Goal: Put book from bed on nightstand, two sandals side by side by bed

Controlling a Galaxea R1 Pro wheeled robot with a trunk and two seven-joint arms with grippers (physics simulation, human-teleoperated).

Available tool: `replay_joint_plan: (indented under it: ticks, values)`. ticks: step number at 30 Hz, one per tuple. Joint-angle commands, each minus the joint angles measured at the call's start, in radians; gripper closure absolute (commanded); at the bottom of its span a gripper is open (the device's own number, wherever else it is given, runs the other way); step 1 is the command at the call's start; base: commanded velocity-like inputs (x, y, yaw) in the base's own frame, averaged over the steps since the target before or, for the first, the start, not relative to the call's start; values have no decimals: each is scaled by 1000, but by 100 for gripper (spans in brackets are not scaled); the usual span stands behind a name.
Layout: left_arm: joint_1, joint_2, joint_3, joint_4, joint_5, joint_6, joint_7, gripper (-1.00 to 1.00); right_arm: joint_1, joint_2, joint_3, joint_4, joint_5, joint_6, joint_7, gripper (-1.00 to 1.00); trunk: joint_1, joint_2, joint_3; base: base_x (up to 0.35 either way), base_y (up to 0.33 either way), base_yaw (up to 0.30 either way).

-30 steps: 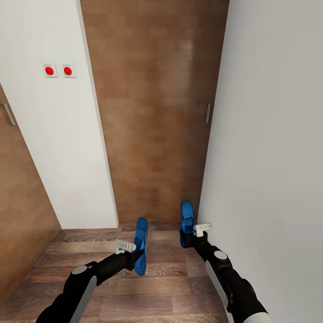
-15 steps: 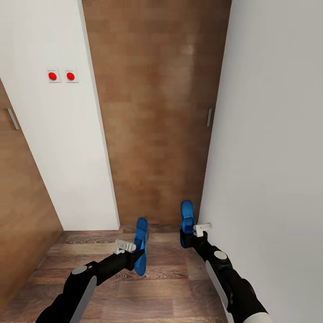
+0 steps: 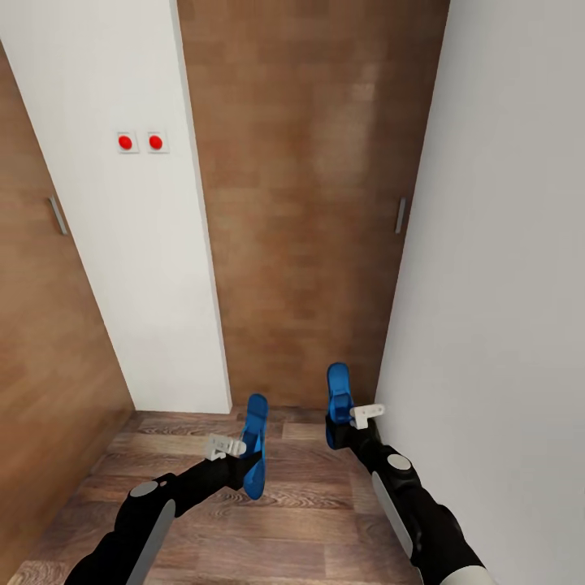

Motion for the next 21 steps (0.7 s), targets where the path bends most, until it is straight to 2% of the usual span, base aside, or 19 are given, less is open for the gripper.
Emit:
replay_joint_plan:
  ticks: [1, 21]
  values:
    - [-1, 1, -1, -1, 9, 8, 2, 100, 0, 0, 0, -1, -8, 5, 2, 100, -4, 7, 2, 0, 0, 6]
    - [-1, 1, -1, -1, 9, 8, 2, 100, 0, 0, 0, -1, -9, 4, 2, 100, -81, 147, 65, 0, 0, 0]
